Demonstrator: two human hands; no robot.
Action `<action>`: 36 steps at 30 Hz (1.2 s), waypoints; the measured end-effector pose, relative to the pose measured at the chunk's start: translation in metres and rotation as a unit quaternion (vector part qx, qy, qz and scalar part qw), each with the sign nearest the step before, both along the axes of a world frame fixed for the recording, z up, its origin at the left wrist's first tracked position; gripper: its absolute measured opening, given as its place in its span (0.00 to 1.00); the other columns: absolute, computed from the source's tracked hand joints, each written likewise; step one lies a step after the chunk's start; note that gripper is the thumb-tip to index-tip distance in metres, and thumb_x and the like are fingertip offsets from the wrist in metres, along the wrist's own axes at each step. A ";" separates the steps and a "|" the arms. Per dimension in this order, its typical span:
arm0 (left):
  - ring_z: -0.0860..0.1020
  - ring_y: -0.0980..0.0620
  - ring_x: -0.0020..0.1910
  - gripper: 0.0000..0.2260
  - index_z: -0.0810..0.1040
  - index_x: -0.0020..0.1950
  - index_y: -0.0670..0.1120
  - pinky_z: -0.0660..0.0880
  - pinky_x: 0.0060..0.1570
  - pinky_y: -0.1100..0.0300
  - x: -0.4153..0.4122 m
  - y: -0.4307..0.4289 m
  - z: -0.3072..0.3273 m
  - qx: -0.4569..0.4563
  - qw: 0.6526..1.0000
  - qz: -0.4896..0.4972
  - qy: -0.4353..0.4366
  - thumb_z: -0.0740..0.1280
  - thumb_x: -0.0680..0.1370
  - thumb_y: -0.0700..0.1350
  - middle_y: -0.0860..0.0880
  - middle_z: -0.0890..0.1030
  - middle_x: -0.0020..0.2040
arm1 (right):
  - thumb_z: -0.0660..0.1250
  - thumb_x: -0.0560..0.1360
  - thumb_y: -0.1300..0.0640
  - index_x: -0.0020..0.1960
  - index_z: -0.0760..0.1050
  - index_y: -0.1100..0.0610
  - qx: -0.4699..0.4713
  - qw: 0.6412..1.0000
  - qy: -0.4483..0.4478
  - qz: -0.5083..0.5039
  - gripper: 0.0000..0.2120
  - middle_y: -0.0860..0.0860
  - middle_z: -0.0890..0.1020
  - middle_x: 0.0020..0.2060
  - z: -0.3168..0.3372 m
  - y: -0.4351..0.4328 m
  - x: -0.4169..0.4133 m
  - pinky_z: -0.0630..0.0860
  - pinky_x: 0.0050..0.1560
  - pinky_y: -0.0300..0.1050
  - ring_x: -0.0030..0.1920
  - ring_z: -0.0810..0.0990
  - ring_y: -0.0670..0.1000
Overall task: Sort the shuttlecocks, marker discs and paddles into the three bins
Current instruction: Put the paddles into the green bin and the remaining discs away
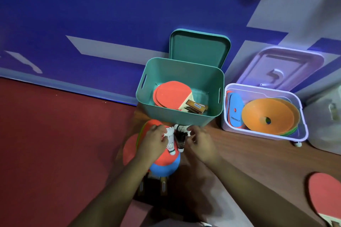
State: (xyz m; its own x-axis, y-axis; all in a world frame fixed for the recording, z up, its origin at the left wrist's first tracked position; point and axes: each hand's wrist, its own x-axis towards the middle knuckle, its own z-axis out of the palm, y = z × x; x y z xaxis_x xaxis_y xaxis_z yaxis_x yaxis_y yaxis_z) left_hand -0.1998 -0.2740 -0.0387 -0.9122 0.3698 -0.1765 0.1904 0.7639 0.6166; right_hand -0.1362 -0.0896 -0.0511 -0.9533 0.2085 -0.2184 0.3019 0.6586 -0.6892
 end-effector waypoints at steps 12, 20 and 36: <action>0.74 0.42 0.63 0.20 0.70 0.68 0.42 0.68 0.64 0.54 0.012 0.027 -0.063 -0.172 0.977 -0.014 -0.128 0.66 0.78 0.46 0.39 0.69 0.67 | 0.67 0.72 0.58 0.54 0.76 0.50 -0.004 0.993 -0.115 0.008 0.11 0.56 0.74 0.52 -0.064 -0.010 -0.007 0.77 0.54 0.51 0.48 0.80 0.59; 0.69 0.52 0.38 0.10 0.71 0.38 0.46 0.63 0.40 0.71 0.030 0.008 -0.055 0.034 0.993 -0.033 -0.111 0.70 0.72 0.37 0.45 0.71 0.40 | 0.70 0.73 0.62 0.43 0.73 0.49 -0.098 0.989 -0.019 -0.109 0.09 0.52 0.78 0.43 -0.029 0.033 0.039 0.73 0.47 0.45 0.41 0.78 0.51; 0.67 0.56 0.40 0.14 0.64 0.44 0.53 0.63 0.41 0.63 0.031 0.024 -0.042 -0.004 0.947 -0.301 -0.109 0.68 0.72 0.39 0.58 0.66 0.42 | 0.68 0.73 0.64 0.40 0.72 0.53 -0.267 0.947 -0.006 -0.177 0.09 0.51 0.77 0.35 -0.003 0.037 0.060 0.72 0.41 0.47 0.37 0.74 0.49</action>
